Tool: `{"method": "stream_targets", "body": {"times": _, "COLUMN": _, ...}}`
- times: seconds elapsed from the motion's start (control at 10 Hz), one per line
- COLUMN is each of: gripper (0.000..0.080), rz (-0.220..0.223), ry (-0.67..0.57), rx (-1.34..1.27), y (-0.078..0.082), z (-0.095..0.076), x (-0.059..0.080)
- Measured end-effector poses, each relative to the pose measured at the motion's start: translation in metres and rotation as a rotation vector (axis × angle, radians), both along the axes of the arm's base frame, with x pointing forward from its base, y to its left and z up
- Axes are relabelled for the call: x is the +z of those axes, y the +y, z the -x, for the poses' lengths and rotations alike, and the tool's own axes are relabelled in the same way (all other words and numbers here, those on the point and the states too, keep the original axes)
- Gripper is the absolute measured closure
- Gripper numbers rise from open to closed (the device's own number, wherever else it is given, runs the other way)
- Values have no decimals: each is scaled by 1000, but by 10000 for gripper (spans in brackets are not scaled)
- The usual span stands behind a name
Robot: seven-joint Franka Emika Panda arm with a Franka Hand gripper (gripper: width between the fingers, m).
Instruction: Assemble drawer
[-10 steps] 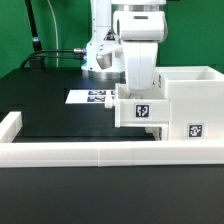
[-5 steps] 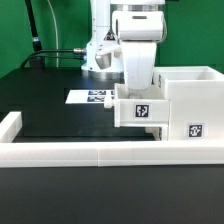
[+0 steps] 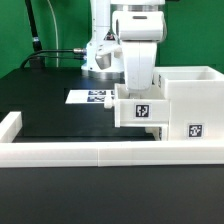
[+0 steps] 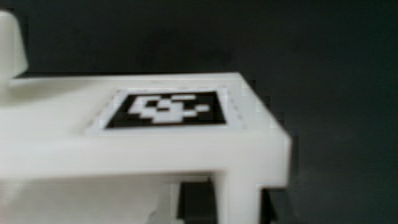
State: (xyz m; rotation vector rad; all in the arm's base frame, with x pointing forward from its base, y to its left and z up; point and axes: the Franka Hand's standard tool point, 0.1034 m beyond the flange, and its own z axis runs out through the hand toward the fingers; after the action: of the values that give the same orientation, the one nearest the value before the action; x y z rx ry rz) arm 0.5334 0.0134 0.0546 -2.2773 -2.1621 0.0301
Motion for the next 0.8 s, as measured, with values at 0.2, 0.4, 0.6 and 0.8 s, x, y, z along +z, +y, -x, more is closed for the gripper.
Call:
{"method": "stream_targets", "body": {"times": 0.2, "gripper": 758, "rz": 6, "ry": -1, "rx": 8, "y": -3, "z": -1, "x": -1}}
{"method": "stream_targets", "body": {"times": 0.4, "gripper": 758, "rz": 6, "ry": -1, "rx": 4, "y": -5, "z": -1, "x": -1}}
{"method": "stream_targets", "body": {"times": 0.6, "gripper": 758, "rz": 6, "ry": -2, "rx": 2, "y": -5, "z": -1, "x": 0}}
{"method": "stream_targets", "body": {"times": 0.8, "gripper": 758, "rz": 6, "ry": -2, "rx": 4, "y": -4, "z": -1, "x": 0}}
